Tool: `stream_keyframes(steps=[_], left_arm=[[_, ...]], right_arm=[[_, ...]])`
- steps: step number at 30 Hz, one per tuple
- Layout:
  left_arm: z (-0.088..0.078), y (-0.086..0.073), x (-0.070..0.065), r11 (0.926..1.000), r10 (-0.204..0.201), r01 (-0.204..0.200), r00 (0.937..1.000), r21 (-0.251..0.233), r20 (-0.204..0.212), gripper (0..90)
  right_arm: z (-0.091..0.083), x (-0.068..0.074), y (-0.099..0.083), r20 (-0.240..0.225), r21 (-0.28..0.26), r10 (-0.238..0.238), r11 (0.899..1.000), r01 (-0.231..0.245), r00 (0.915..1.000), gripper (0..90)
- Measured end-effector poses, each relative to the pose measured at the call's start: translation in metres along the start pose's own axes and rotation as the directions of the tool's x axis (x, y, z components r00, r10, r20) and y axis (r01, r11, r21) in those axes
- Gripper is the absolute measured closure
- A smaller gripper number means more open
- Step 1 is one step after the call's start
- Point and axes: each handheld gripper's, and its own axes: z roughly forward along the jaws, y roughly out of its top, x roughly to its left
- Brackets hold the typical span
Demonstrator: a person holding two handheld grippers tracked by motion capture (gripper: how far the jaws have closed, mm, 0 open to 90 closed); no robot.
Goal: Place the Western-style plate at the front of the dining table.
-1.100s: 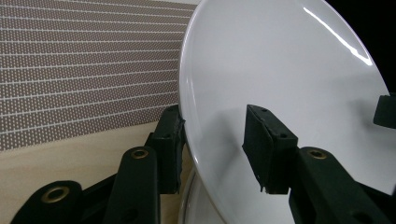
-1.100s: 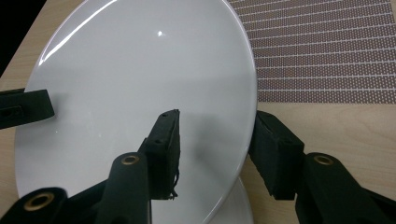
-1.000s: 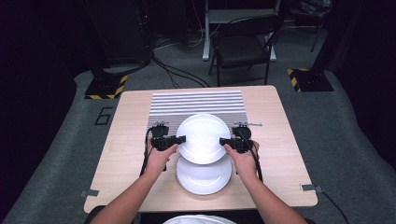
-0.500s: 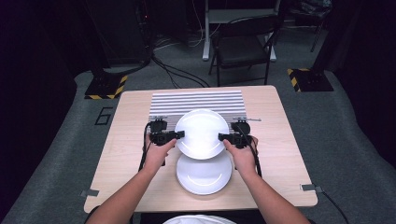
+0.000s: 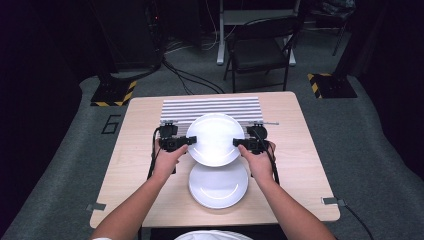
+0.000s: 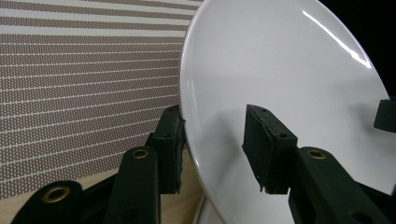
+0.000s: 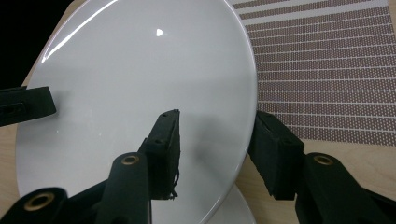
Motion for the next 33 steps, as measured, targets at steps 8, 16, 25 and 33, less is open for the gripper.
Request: stream_keyframes(steps=[8, 16, 25, 33], left_arm=[[-0.001, 0.007, 0.001, 1.0000, -0.002, 0.002, 1.0000, -0.005, 0.001, 58.2], [0.000, 0.013, 0.002, 0.9999, -0.013, 0.013, 0.9999, -0.005, 0.005, 58.5], [0.002, 0.019, 0.005, 0.9997, -0.019, 0.019, 0.9998, -0.012, 0.003, 58.5], [0.003, 0.023, 0.008, 0.9995, -0.026, 0.027, 0.9996, -0.017, 0.005, 58.6]], right_arm=[[0.002, 0.002, 0.005, 0.005, 0.002, -0.007, 1.000, 0.007, 1.0000, 53.3], [0.004, 0.003, 0.010, 0.009, 0.000, -0.011, 1.000, 0.011, 0.9999, 53.3], [0.009, 0.002, 0.015, 0.004, 0.000, -0.007, 1.000, 0.007, 1.0000, 53.3], [0.013, 0.003, 0.019, 0.007, -0.002, -0.010, 1.000, 0.010, 0.9999, 53.3]])
